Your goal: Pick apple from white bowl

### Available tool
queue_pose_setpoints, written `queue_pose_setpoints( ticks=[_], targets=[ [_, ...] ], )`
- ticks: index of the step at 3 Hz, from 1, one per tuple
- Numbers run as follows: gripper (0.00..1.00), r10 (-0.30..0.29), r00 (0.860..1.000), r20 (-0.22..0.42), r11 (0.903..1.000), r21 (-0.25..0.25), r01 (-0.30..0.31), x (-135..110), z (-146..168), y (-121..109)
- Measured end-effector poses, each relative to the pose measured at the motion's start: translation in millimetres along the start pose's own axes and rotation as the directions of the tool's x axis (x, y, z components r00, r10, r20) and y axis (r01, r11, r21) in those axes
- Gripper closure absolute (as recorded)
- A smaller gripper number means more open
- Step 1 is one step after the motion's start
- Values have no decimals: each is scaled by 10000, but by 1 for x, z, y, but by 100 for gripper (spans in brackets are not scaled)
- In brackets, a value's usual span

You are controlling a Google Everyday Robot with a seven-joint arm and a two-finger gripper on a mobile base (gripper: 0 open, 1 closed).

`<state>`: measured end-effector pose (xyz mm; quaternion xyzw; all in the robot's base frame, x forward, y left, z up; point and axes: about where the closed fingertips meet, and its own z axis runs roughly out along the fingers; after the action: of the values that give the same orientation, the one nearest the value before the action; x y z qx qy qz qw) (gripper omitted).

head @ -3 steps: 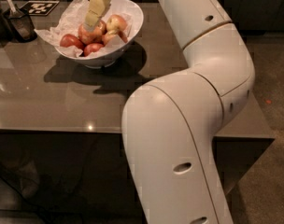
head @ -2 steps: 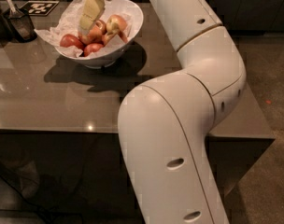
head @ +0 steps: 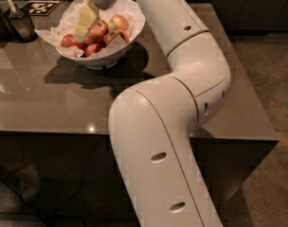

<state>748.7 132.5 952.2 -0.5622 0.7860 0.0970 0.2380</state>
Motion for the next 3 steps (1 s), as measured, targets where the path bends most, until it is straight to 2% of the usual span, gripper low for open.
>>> queue_pose_setpoints(
  ticks=[3],
  targets=[
    [0,192,9997,-156,9993,-320,-197,2,31,-4]
  ],
)
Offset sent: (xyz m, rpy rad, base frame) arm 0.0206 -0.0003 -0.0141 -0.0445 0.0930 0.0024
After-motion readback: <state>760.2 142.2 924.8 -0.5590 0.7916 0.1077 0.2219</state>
